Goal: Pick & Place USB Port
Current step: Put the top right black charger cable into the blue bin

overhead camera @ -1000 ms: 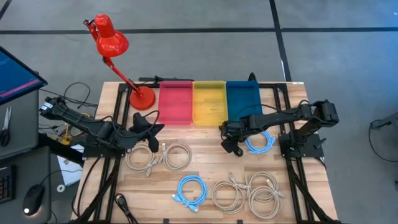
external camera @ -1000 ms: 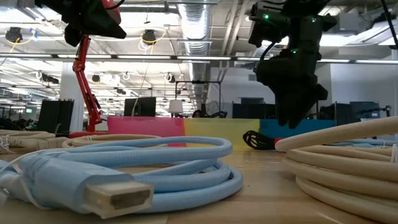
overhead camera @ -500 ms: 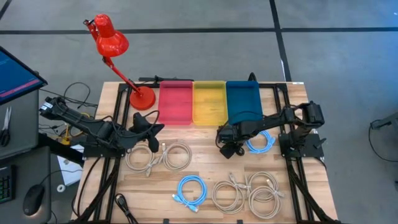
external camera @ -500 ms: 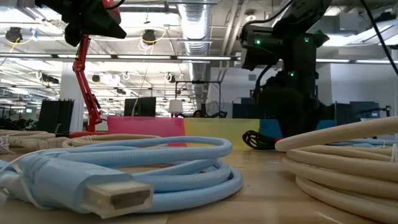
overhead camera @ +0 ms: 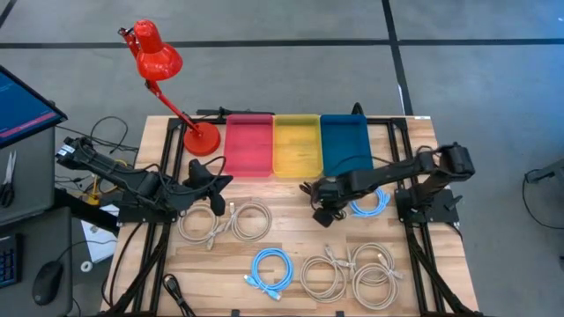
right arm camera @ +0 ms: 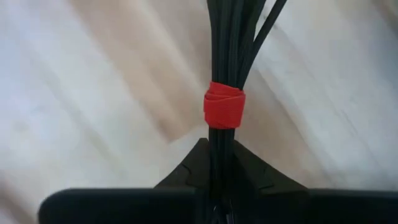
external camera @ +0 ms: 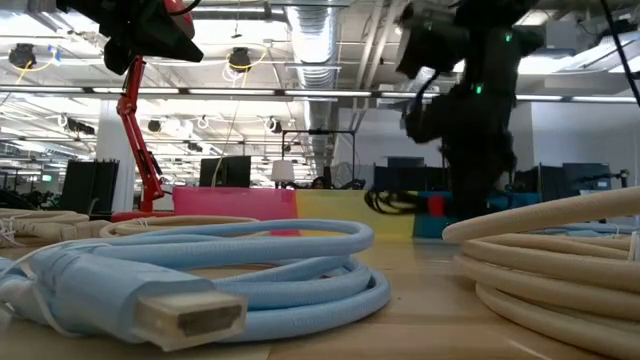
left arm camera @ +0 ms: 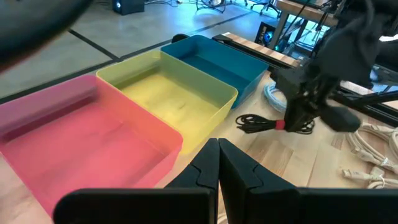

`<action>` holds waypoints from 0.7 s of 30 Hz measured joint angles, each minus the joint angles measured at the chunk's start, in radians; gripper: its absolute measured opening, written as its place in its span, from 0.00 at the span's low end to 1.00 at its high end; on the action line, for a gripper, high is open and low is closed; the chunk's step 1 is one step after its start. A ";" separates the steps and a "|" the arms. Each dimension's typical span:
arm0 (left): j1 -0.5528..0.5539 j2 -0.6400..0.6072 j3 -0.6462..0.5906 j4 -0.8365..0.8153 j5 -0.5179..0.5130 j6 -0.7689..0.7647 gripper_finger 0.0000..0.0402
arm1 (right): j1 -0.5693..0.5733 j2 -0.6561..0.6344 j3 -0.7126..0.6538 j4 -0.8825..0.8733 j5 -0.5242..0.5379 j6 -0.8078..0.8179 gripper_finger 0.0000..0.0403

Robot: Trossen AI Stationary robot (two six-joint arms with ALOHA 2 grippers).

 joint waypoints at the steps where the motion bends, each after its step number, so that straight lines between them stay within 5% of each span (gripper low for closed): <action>1: 0.000 0.000 0.000 0.000 0.000 0.000 0.01 | 0.000 -0.027 0.000 0.002 -0.010 -0.003 0.06; 11: 0.000 0.000 0.000 0.000 0.000 0.000 0.01 | -0.081 -0.285 0.003 0.004 0.086 0.024 0.06; 21: 0.000 0.000 0.000 0.001 -0.001 -0.001 0.01 | -0.360 -0.382 0.004 -0.037 0.154 -0.071 0.06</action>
